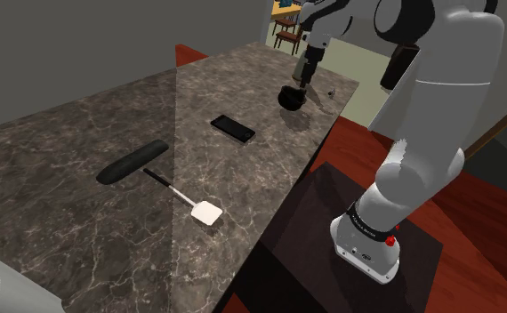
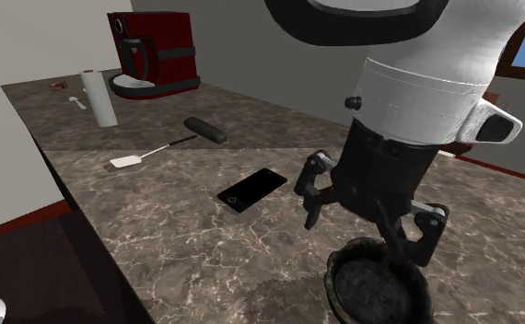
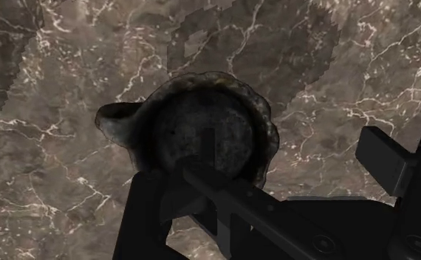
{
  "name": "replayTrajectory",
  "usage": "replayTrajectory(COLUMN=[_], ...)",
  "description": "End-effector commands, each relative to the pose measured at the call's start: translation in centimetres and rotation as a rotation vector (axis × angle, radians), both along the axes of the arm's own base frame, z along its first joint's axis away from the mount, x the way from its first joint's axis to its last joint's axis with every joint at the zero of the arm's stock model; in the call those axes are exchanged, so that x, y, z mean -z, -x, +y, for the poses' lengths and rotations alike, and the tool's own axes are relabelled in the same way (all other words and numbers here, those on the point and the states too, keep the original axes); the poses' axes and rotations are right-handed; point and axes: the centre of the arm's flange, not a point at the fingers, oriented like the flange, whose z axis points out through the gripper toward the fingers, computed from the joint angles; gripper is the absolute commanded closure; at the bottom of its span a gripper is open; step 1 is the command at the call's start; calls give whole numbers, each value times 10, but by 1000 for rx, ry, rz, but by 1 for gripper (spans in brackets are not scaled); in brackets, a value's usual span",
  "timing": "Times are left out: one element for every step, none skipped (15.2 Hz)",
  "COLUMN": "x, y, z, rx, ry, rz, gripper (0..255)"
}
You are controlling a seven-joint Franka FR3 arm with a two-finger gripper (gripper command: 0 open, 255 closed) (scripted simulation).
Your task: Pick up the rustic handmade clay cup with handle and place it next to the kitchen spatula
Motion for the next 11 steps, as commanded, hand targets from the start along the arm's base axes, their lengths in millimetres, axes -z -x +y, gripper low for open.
replayTrajectory(x=[15, 21, 27, 33, 40, 46, 52, 59, 65, 68, 73], y=[-15, -22, -30, -38, -46, -54, -62, -70, -78, -82, -81], z=[-18, -27, -36, -45, -54, -63, -72, -81, -89, -94, -93], rx=[-13, -19, -25, -30, -36, -42, -48, -53, -59, -62, -62], ry=[-5, -7, -9, -11, -13, -15, -17, -19, -21, -22, -22], rz=[1, 1, 2, 3, 3, 4, 4, 5, 6, 6, 6], gripper=[0, 0, 0, 0, 0, 0, 0, 0, 0, 0, 0])
